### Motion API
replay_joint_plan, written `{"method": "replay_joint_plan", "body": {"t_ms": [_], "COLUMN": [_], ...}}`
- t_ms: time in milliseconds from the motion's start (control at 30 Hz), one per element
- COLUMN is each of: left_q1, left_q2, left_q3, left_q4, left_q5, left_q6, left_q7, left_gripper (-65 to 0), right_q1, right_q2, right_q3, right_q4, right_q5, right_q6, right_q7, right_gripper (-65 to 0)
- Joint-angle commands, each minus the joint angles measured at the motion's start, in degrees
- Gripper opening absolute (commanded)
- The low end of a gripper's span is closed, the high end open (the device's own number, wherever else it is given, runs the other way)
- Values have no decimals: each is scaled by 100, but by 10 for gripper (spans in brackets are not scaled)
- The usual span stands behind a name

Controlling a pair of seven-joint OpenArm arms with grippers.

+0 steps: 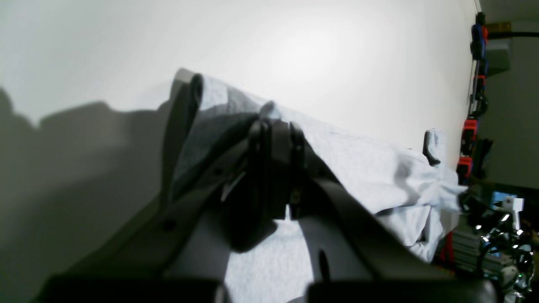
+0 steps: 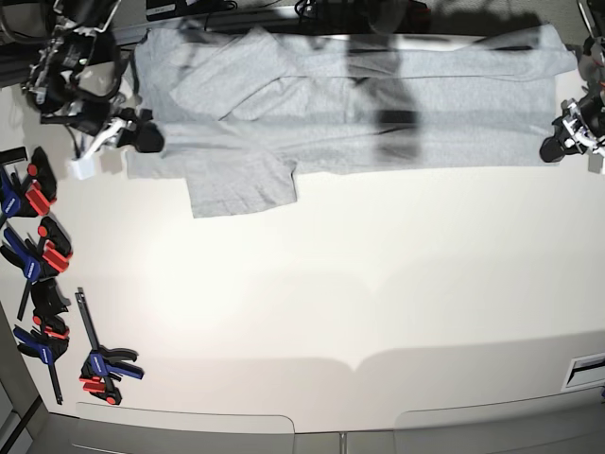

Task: Fold the T-shirt properly
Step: 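Lift the hem and fold it over toward the collar with both grippers, then grasp the folded sleeve edge with the right gripper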

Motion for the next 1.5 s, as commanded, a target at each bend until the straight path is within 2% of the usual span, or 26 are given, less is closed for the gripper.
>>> {"method": "replay_joint_plan", "body": {"t_ms": [0,67,100,167,233,367,500,633,833,900,1033,1233,1400,1467], "left_q1": [-48,-48,-48,-50,-50,-50,-52,-50,-50,-50,-50,-48,-50,-50], "left_q2": [-162,-168,-181,-214,-264,-361,-413,-413,-415,-415,-402,-400,-400,-400], "left_q3": [-48,-48,-48,-52,-52,-59,-85,-282,-798,-885,-890,-887,-887,-887], "left_q4": [85,85,85,85,85,85,85,140,177,177,175,175,175,175], "left_q5": [-120,-129,-184,-339,-450,-774,-875,-875,-875,-875,-875,-875,-875,-875], "left_q6": [-52,-52,-52,-52,-52,-52,-52,-52,-52,-52,-52,-52,-52,-52], "left_q7": [28,70,68,70,74,114,184,175,199,247,264,319,350,350], "left_gripper": [-650,-645,-587,-507,-486,-486,-486,-486,-483,-468,-430,-430,-430,-430], "right_q1": [66,68,85,114,129,197,560,1091,1495,1532,1596,1764,1757,1764], "right_q2": [105,92,101,149,251,466,455,232,-282,-439,-713,-883,-942,-935], "right_q3": [46,46,48,52,50,52,50,48,-157,-267,-531,-750,-743,-743], "right_q4": [83,83,83,85,85,90,90,87,0,-116,-522,-1414,-1615,-1613], "right_q5": [81,87,87,92,94,149,103,-297,-2098,-2472,-2590,-2889,-3355,-3289], "right_q6": [49,49,49,49,49,49,49,49,49,49,49,44,-313,-341], "right_q7": [212,297,304,306,356,743,846,962,2076,2302,2361,2588,3101,3193], "right_gripper": [-650,-650,-650,-527,-463,-461,-461,-461,-461,-461,-461,-461,-461,-462]}}
